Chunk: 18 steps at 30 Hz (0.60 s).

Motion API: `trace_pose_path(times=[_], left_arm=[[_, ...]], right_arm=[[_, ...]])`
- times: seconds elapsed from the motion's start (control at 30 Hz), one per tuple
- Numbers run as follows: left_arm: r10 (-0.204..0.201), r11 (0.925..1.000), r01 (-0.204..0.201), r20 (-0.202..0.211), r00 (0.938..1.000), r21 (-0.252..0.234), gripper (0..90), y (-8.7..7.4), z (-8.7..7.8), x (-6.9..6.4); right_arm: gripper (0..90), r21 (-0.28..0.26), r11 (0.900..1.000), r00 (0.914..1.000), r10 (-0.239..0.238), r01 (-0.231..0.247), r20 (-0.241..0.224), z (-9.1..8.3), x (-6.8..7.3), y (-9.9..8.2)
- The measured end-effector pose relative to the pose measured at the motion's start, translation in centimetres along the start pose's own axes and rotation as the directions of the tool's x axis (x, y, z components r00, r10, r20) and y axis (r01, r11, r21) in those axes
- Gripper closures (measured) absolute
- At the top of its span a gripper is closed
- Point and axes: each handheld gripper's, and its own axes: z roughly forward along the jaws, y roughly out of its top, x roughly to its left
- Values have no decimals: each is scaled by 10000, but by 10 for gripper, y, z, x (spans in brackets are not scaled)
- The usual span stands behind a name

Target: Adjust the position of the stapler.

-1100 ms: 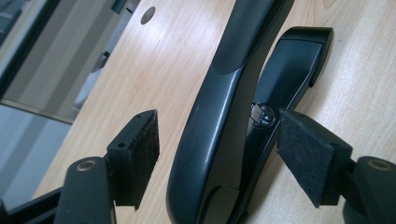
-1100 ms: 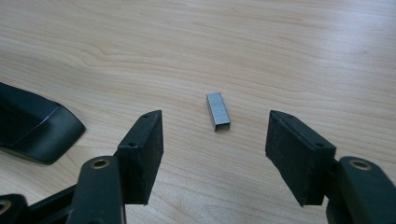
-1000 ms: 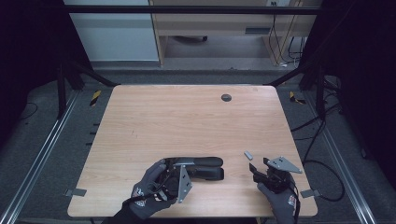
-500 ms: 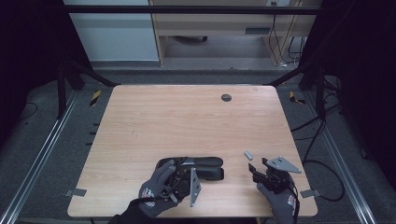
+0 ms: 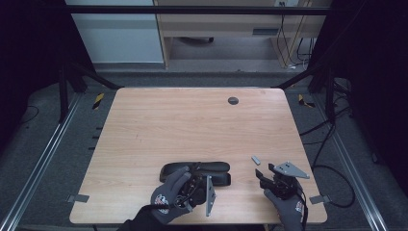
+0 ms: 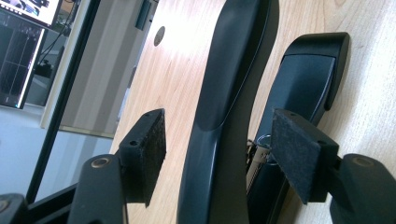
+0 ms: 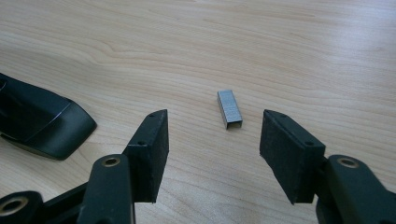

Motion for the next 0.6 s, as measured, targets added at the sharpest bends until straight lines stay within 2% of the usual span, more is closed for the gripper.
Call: trace_pose_path(times=[0.03,0.1,0.27,0.37,0.6], left_arm=[[113,9999,-113,-14,9999,54,359,1,0,0],[67,10000,-67,-58,10000,-37,360,4,2,-2],[236,9997,-236,-108,9997,-82,365,10,5,-4],[299,9995,-299,-100,9995,-88,371,13,7,-6],[543,9985,-543,35,9985,-25,379,21,13,-10]], right_arm=[[434,-5,10000,10000,13,-13,-10,0,0,0],[453,0,10000,10000,37,-37,-85,-1,1,0],[506,-30,10000,9998,5,-6,-210,-2,2,1],[557,19,10000,9996,-77,77,-256,-3,4,1],[613,-45,10000,9994,-44,43,-332,-5,4,2]])
